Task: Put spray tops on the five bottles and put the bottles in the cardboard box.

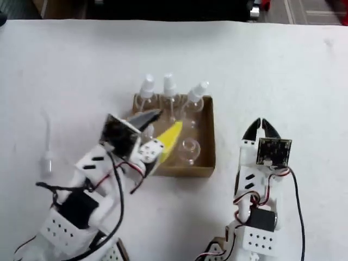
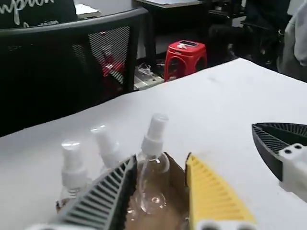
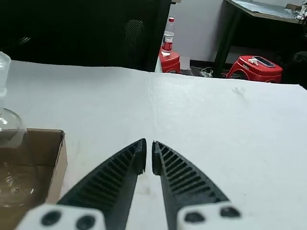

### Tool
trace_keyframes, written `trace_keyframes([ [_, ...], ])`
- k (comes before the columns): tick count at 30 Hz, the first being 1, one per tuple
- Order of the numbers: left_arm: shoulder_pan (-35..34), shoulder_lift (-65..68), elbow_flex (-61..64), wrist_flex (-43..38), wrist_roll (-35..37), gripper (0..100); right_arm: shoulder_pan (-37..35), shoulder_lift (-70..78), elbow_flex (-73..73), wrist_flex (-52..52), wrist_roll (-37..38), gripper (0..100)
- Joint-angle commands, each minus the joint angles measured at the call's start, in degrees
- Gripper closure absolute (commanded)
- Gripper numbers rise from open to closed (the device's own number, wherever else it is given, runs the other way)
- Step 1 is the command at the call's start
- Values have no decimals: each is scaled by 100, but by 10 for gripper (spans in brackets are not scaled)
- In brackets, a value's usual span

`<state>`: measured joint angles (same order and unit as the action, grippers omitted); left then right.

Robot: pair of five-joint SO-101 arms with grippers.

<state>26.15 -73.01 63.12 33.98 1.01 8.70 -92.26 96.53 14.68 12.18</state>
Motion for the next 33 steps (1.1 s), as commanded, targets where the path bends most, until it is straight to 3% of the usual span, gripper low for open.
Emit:
trace_keyframes([
  [1,-514,-242,-413,-9,18,843,-22,453,62,-514,79,981],
  [8,-1103,-453,-1459,1240,-35,843,-13,1218,62,-1253,79,981],
  [13,-1596,-444,-2418,2611,-1204,843,-13,1385,62,-1437,79,981],
  [18,-3011,-435,-3288,3657,-2048,843,-13,1376,62,-1437,79,981],
  [21,-3749,-435,-3516,3921,-2541,843,-13,1376,62,-1437,79,981],
  [26,-4356,-110,-3103,4255,-3314,843,-13,1376,62,-1420,79,981],
  [30,-4725,980,-2479,4264,-4475,843,-13,1376,62,-1411,88,981],
  [33,-4919,2079,-2479,4220,-4826,843,-13,1393,62,-1402,88,981],
])
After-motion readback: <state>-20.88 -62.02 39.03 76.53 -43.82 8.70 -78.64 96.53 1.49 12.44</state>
